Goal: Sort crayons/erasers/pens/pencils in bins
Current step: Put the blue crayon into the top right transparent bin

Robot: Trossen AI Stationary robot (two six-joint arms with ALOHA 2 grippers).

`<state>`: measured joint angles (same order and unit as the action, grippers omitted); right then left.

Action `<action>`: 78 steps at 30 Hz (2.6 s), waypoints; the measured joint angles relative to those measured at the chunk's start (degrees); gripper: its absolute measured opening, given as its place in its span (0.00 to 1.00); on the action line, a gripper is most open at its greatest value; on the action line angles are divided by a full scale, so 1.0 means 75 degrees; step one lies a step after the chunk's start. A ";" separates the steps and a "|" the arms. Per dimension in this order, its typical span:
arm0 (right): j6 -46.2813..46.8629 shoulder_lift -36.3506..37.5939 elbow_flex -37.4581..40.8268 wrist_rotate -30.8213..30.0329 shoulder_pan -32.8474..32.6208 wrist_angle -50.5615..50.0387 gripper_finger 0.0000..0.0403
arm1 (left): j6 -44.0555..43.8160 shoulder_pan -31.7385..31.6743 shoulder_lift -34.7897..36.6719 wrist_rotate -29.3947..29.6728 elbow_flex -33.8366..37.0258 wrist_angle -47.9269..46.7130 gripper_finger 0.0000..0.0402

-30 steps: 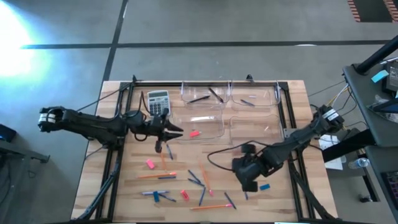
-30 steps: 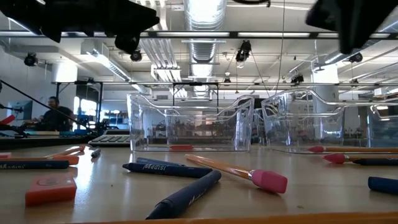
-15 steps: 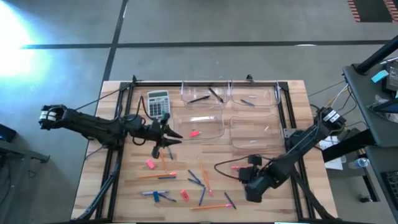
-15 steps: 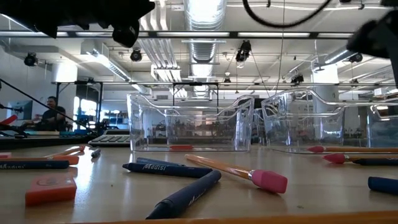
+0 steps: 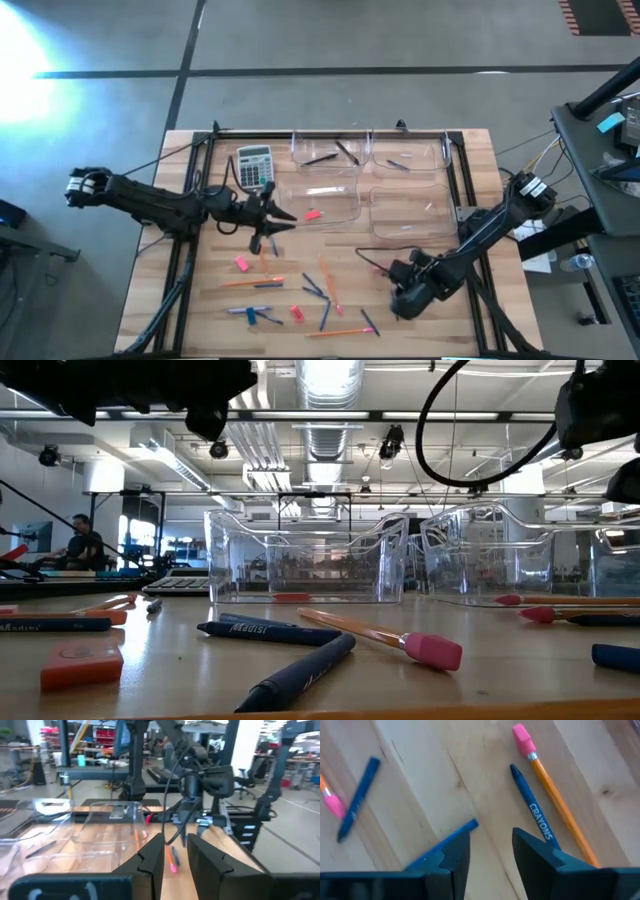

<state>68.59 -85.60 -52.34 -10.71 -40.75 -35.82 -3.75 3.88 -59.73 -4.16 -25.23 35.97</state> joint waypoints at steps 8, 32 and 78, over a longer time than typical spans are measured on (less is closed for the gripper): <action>0.0476 0.0000 -0.0067 -0.0118 -0.0142 0.0644 0.33 | -0.0481 0.0000 -0.0283 0.0026 -0.0003 0.0145 0.17; 0.1390 -0.0119 -0.0105 -0.0546 -0.0489 0.0678 0.42 | -0.0637 0.0000 -0.0533 0.0064 0.0006 0.0129 0.17; 0.0562 -0.2788 -0.3433 0.0663 -0.0673 -0.2179 0.05 | -0.0860 0.0152 -0.0536 0.0060 0.0013 0.0137 0.17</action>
<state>72.80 -106.51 -78.08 -5.73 -45.80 -52.16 -10.20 5.02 -63.75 -3.71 -25.14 36.99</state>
